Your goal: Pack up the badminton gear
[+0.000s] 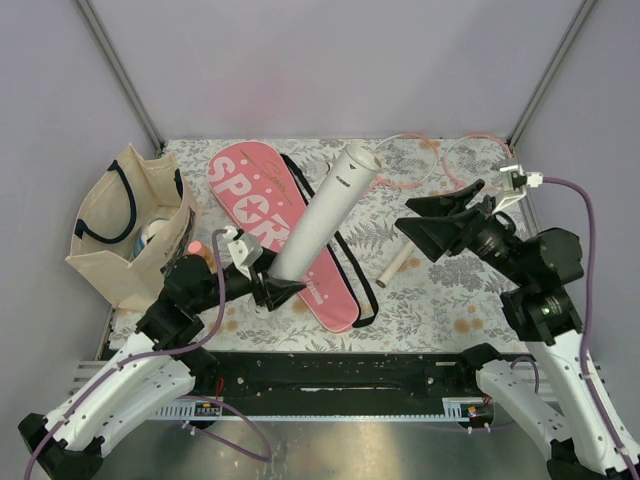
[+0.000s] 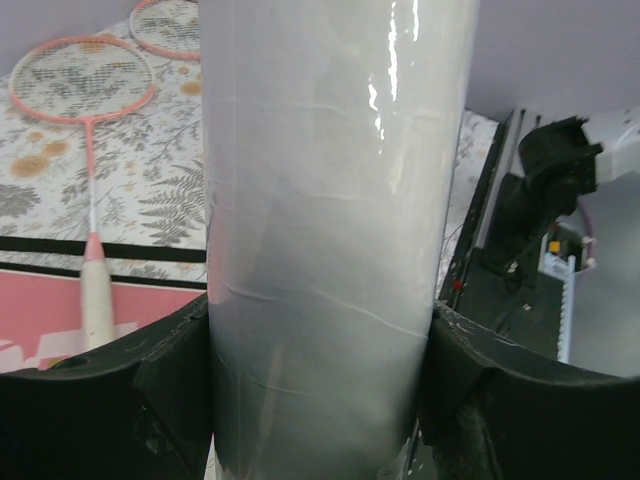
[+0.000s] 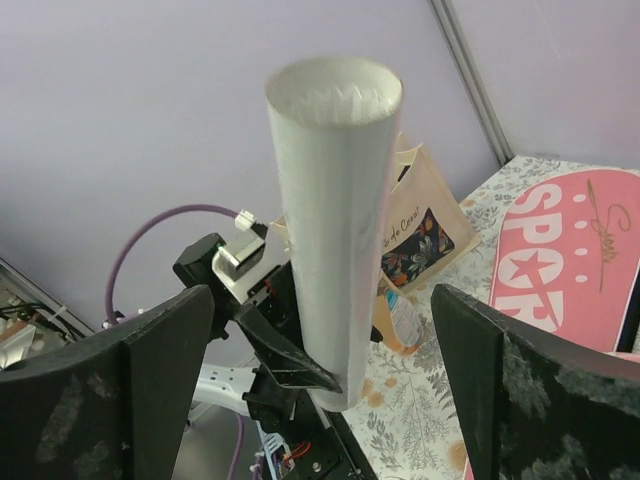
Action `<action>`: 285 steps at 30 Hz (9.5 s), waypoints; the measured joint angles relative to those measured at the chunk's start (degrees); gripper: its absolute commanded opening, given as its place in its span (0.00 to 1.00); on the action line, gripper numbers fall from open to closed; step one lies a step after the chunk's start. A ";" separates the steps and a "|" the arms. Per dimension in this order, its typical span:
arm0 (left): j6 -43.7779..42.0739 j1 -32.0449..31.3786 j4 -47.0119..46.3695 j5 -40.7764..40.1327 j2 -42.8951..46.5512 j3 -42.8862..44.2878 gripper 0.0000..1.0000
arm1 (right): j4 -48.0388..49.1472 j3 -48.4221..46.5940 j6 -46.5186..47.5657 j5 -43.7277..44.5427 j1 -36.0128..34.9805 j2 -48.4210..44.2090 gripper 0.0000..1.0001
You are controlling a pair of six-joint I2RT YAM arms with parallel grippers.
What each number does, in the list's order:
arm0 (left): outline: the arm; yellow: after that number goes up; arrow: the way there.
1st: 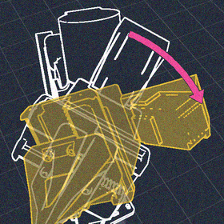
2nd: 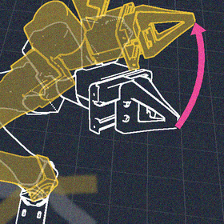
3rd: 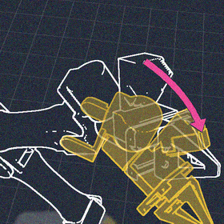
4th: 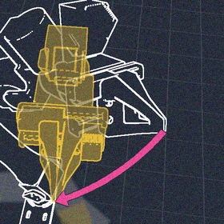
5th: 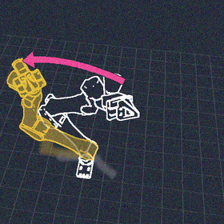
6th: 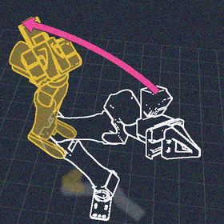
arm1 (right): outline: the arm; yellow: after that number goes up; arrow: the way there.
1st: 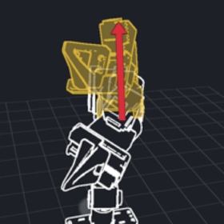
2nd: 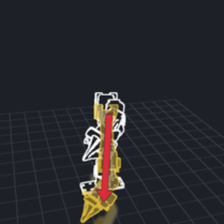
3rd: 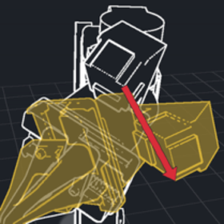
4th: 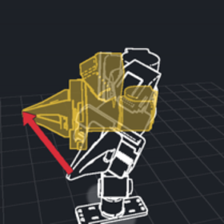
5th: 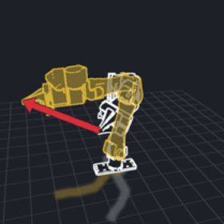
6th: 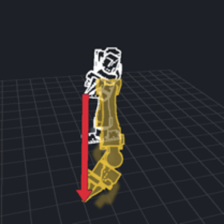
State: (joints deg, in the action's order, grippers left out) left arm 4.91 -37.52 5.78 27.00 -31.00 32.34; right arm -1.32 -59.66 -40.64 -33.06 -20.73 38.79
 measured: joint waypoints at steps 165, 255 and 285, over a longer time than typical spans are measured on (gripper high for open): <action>30.97 1.03 11.10 7.45 -24.30 39.85 0.00 | -33.29 9.22 79.49 10.56 -8.02 3.02 0.56; 22.99 -11.17 16.94 -40.79 -69.75 50.56 0.53 | -23.47 8.48 49.16 39.41 -11.17 -19.82 0.52; 31.06 -9.38 14.19 -35.30 -92.37 56.98 0.05 | -23.54 8.22 50.73 39.39 -11.17 -24.00 0.52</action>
State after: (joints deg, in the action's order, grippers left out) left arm 35.97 -46.89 19.97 -8.29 -123.37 89.32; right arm -24.86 -51.44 10.09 6.33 -31.90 14.79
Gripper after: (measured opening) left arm 0.188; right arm 0.737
